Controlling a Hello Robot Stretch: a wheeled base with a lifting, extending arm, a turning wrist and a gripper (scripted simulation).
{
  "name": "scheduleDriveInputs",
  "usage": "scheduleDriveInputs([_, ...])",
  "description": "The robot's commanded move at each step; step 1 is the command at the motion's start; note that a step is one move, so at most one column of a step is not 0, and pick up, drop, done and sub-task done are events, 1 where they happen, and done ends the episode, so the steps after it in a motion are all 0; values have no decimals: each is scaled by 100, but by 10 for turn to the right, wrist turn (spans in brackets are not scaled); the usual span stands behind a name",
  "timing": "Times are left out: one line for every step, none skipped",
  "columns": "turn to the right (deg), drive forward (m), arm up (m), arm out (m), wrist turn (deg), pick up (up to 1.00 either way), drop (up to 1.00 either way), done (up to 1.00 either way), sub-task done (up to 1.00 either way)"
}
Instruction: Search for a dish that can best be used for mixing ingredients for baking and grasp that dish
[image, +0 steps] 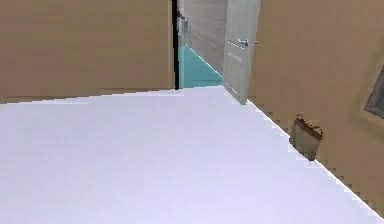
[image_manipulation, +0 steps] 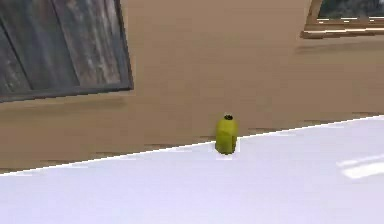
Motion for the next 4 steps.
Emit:
scheduleDriveInputs([0,100,0,0,0,0,0,0,0])
scheduleDriveInputs([0,100,0,0,0,0,0,0,0])
scheduleDriveInputs([0,100,0,0,0,0,0,0,0])
scheduleDriveInputs([0,95,0,0,0,0,0,0,0])
